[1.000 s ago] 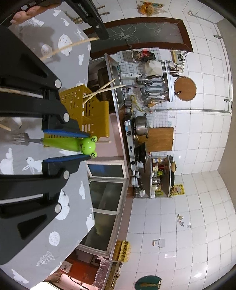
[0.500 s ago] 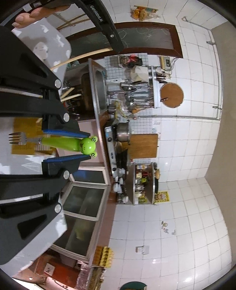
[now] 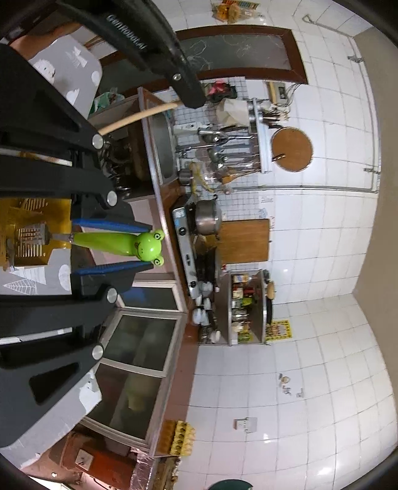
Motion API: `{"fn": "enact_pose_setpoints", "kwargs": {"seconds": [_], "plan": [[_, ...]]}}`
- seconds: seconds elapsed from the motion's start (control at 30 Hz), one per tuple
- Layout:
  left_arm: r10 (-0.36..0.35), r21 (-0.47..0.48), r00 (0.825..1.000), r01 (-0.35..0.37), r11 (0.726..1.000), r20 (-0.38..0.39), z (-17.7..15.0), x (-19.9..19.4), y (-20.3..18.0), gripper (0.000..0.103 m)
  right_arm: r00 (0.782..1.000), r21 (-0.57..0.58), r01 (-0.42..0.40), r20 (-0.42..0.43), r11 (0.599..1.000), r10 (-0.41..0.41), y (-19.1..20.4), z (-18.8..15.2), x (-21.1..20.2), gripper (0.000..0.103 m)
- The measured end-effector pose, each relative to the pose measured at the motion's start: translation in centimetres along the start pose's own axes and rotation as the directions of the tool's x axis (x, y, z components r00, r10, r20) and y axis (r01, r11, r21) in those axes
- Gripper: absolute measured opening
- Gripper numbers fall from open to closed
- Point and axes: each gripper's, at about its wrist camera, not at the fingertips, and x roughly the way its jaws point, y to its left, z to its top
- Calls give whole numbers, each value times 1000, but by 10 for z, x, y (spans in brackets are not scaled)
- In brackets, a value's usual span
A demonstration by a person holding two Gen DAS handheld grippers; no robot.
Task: Organize utensils
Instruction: 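Lower the frog fork and chopstick into the holder and open both tools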
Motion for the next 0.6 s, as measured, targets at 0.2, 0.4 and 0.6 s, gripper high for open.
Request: {"fn": "enact_pose_setpoints", "kwargs": {"seconds": [0.2, 0.4, 0.6], "plan": [[20, 14, 994, -19, 1000, -106, -53, 34, 16, 4, 996, 7, 15, -93, 1000, -14, -12, -33, 35, 19], [54, 39, 988, -49, 998, -147, -88, 41, 26, 4, 984, -22, 21, -175, 1000, -24, -12, -63, 55, 19], [44, 55, 985, -35, 998, -165, -86, 30, 26, 10, 967, -23, 30, -254, 999, -35, -16, -81, 65, 19]]}}
